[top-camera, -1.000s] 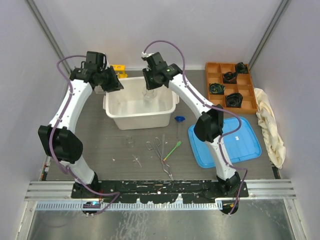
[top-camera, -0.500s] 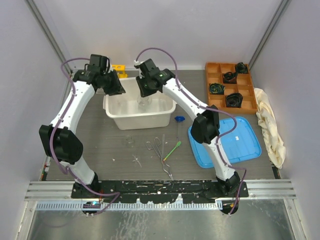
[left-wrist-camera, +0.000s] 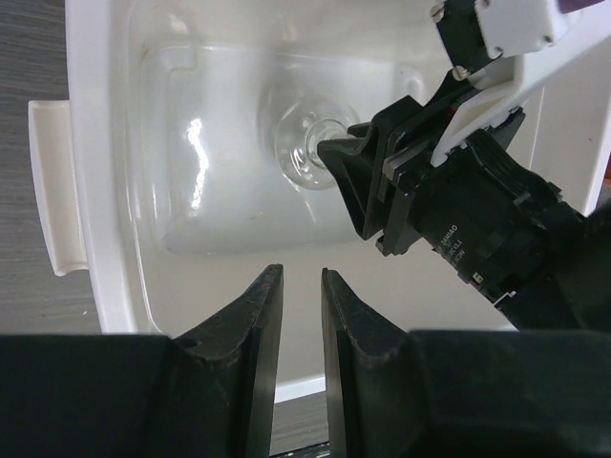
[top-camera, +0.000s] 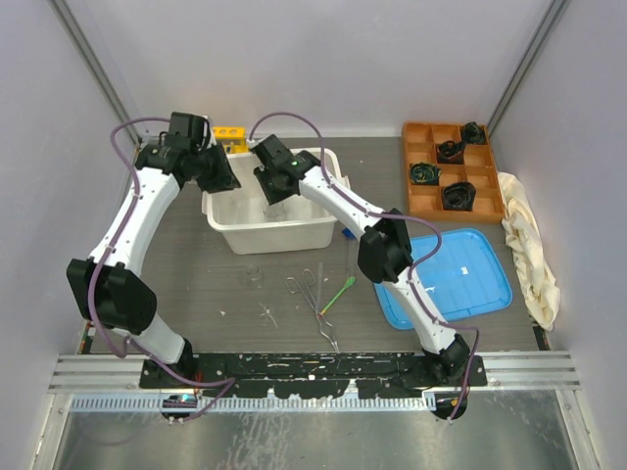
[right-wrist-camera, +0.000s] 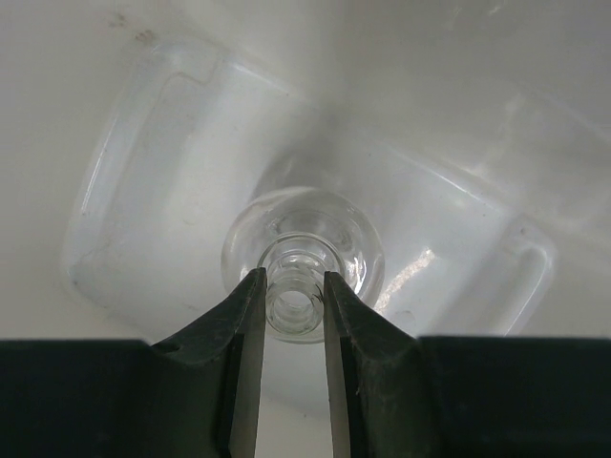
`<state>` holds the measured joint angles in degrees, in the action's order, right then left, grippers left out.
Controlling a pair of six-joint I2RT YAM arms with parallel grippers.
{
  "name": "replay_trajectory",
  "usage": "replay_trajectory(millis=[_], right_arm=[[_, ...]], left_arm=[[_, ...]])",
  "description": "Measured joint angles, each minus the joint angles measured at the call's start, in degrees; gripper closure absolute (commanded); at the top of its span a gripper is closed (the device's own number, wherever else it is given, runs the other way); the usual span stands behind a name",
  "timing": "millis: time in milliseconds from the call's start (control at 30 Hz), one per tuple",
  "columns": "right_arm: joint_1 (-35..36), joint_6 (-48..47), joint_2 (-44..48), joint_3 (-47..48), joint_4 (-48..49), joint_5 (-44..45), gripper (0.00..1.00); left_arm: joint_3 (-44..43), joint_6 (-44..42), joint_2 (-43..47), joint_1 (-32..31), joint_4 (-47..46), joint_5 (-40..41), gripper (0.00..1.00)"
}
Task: Organize the chemistry lab equipment
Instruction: Place the collection bottle in the storage box.
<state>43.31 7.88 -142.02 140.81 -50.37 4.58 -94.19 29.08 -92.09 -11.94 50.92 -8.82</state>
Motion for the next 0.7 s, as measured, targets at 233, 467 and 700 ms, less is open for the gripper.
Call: replay_trajectory(millis=[233,467,700], right_arm=[[0.35,-0.26,0.0,1.38,1.66,3.3,0.99],[-0.15,-0.44,-0.24,1.7,2.56,4.85,0.99],[-1.2,-0.33,-1.75,2.25,4.07,4.96,0.99]], left_arm=[[1.05,0.0,0.22,-0.07,0.07,0.02,0.76],[1.07,0.0,0.22,-0.33,0.02,0.02,0.76],[1.14,-0.02,0.22,-0.42,0.02,0.02,0.76]])
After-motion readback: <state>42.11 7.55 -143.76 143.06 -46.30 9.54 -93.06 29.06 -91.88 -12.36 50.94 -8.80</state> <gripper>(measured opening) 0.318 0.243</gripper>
